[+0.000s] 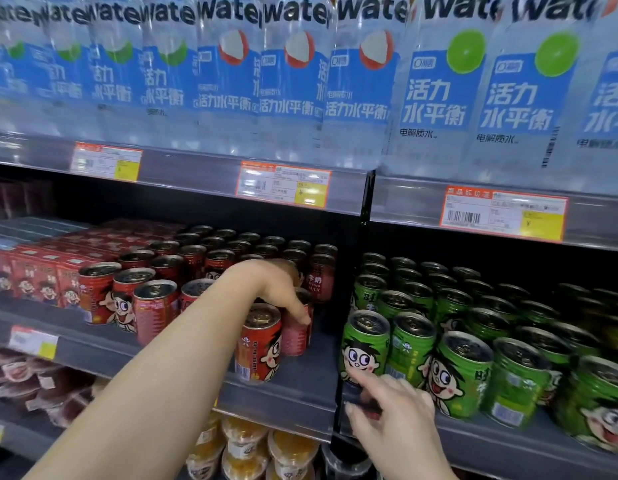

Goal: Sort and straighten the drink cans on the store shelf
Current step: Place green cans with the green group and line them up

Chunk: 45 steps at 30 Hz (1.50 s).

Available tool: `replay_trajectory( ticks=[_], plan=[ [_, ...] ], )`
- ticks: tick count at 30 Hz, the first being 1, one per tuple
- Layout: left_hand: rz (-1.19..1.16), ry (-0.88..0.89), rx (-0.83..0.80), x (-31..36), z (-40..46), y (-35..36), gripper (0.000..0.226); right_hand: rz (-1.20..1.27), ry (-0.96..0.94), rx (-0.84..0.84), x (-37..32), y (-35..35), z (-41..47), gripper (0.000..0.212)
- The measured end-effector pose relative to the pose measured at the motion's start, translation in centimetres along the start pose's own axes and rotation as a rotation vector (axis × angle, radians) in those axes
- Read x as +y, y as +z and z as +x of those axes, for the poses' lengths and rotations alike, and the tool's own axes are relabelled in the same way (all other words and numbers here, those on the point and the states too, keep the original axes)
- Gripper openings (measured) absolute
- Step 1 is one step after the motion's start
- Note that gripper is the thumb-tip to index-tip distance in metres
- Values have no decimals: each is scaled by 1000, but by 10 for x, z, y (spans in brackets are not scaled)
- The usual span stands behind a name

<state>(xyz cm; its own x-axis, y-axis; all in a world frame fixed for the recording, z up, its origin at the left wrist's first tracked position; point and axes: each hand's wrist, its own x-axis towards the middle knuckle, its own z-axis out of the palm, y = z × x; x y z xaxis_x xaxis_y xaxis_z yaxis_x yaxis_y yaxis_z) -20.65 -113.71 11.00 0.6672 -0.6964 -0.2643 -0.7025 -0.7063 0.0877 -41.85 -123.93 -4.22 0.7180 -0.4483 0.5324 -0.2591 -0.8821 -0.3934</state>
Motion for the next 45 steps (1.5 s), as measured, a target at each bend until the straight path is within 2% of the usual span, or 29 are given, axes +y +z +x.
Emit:
replay_trajectory(
  ticks=[2,4,8,10,13,15,17,20,22,25,28,32,37,40,42,45],
  plan=[
    [-25,11,71,8,1,5,77,5,3,-46,-3,-3,2,55],
    [-8,10,116,9,-2,8,67,-5,6,-96,-6,-8,3,61],
    [113,-39,99,9,-12,5,43,-29,25,-109,-8,-8,2,64],
    [87,13,202,17,-16,7,52,16,23,-100,-9,-8,1,63],
    [-229,204,427,31,-27,24,73,168,40,-47,-12,-21,-1,54],
    [-498,324,487,43,-36,43,86,229,40,23,-12,-44,-1,33],
    [-663,339,496,55,-38,69,98,230,26,113,-6,-72,6,18],
    [-857,267,417,67,-27,105,110,158,67,173,11,-108,39,15],
    [-918,262,383,72,-21,119,95,113,123,154,25,-117,69,9],
    [-876,276,450,74,-21,126,62,154,213,41,40,-114,103,7],
    [-866,304,426,73,-26,128,60,125,239,-86,45,-104,116,17],
    [-910,385,259,64,-34,122,63,100,174,-197,46,-93,115,31],
    [-901,389,252,58,-26,121,60,-65,56,-363,47,-99,117,18],
    [-840,359,245,60,-24,124,69,-51,93,-328,45,-102,124,23],
    [-820,351,232,58,-21,125,75,-95,204,-258,39,-104,131,38],
    [-824,347,211,55,-17,126,83,-350,285,-363,26,-99,145,77]
  ],
)
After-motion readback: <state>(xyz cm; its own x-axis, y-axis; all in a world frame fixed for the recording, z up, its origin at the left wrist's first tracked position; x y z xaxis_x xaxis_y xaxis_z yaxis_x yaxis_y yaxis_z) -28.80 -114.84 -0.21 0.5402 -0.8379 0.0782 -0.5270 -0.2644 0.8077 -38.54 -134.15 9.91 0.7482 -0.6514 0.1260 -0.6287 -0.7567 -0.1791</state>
